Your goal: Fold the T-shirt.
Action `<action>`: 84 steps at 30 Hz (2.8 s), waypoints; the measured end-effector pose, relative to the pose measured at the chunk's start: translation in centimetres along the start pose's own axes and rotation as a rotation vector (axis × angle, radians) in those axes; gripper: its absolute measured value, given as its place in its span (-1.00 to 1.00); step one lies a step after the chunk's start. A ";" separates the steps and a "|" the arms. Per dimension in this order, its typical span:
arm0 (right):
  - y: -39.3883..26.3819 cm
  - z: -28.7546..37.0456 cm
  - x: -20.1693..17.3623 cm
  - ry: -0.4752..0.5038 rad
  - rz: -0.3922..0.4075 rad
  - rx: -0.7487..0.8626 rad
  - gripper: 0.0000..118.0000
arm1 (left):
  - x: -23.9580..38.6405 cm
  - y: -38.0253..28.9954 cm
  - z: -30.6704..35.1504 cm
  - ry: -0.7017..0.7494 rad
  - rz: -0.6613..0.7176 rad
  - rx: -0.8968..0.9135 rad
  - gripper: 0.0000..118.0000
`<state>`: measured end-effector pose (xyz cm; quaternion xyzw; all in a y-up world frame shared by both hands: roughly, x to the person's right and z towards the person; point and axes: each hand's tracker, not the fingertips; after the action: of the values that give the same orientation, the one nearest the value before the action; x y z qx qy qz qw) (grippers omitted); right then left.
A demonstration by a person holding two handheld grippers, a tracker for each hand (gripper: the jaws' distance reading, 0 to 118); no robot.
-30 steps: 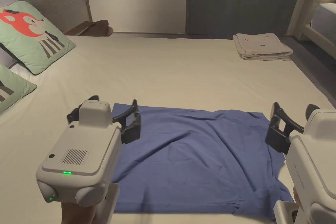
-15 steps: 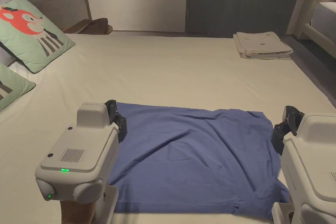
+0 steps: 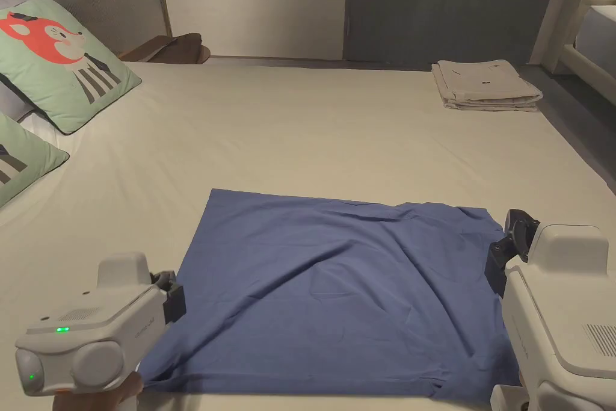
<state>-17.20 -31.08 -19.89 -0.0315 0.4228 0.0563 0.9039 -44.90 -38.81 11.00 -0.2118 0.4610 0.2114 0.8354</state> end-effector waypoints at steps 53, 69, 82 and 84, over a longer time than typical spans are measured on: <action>-15.7 1.1 7.4 0.020 -0.159 -0.635 0.85 | -0.3 -7.0 0.0 0.018 -0.099 -0.224 -0.90; -16.7 1.4 7.6 0.046 -0.143 -0.605 -0.86 | -1.0 -6.9 -0.5 0.019 -0.084 -0.227 -0.90; -9.8 -2.5 7.6 0.059 -0.104 -0.434 -0.85 | -0.9 -0.5 -1.8 -0.028 -0.041 -0.138 -0.90; -9.2 -4.4 7.2 0.057 -0.084 -0.444 -0.85 | -0.5 0.9 -3.0 -0.027 -0.049 -0.144 -0.90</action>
<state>-14.77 -40.12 -28.17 -0.2489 0.4235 0.1097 0.8641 -47.67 -39.85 9.81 -0.2799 0.4279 0.2263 0.8290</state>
